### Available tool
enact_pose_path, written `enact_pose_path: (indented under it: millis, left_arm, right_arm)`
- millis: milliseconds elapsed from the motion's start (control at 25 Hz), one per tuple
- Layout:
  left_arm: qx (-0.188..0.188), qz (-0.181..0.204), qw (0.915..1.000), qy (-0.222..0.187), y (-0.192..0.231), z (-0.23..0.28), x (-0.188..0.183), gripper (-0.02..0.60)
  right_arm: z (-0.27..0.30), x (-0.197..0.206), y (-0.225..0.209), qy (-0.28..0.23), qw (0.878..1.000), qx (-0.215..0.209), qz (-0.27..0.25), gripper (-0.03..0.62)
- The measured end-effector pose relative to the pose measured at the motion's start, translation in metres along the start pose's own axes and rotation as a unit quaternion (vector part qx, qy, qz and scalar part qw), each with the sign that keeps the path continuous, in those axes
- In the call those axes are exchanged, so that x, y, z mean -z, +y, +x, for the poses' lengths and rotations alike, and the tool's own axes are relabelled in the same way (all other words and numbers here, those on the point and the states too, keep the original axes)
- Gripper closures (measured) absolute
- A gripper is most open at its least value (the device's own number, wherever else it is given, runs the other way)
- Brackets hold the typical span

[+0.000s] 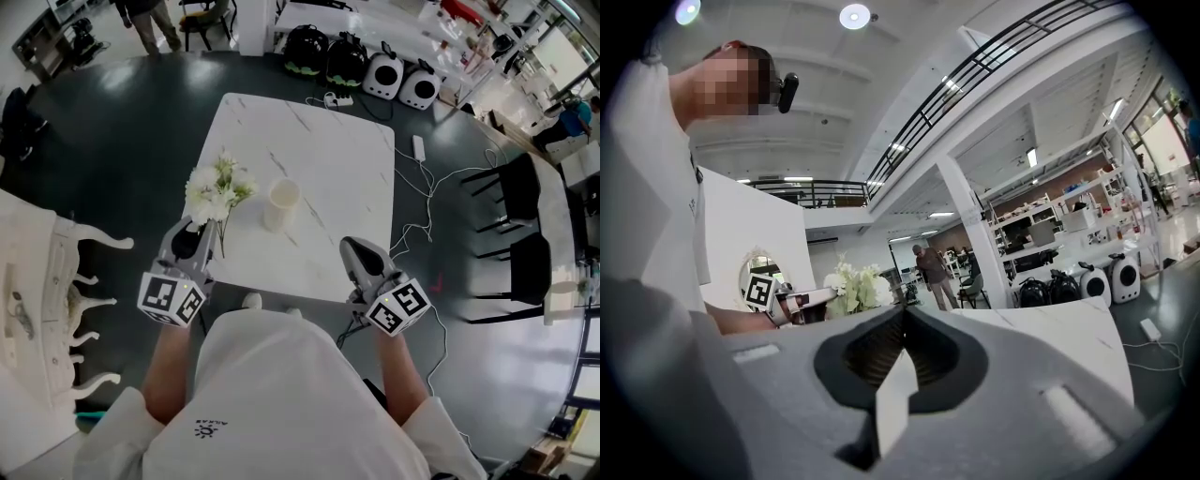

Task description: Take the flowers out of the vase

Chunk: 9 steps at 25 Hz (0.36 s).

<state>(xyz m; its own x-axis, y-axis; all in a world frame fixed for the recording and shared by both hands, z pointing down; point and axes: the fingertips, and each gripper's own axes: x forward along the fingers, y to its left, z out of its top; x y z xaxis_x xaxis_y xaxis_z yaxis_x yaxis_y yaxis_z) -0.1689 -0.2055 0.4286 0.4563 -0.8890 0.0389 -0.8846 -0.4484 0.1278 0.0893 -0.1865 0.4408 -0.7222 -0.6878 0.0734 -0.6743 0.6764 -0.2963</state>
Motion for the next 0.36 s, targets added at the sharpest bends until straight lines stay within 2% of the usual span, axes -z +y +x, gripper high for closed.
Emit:
enact_pose_path:
  millis: [360]
  left_arm:
    - [0.002, 0.001, 1.0000, -0.003, -0.0018, -0.0016, -0.0029, 0.535]
  right_arm:
    - [-0.0011, -0.0023, 0.0012, -0.005, 1.000, 0.002, -0.001, 0.592]
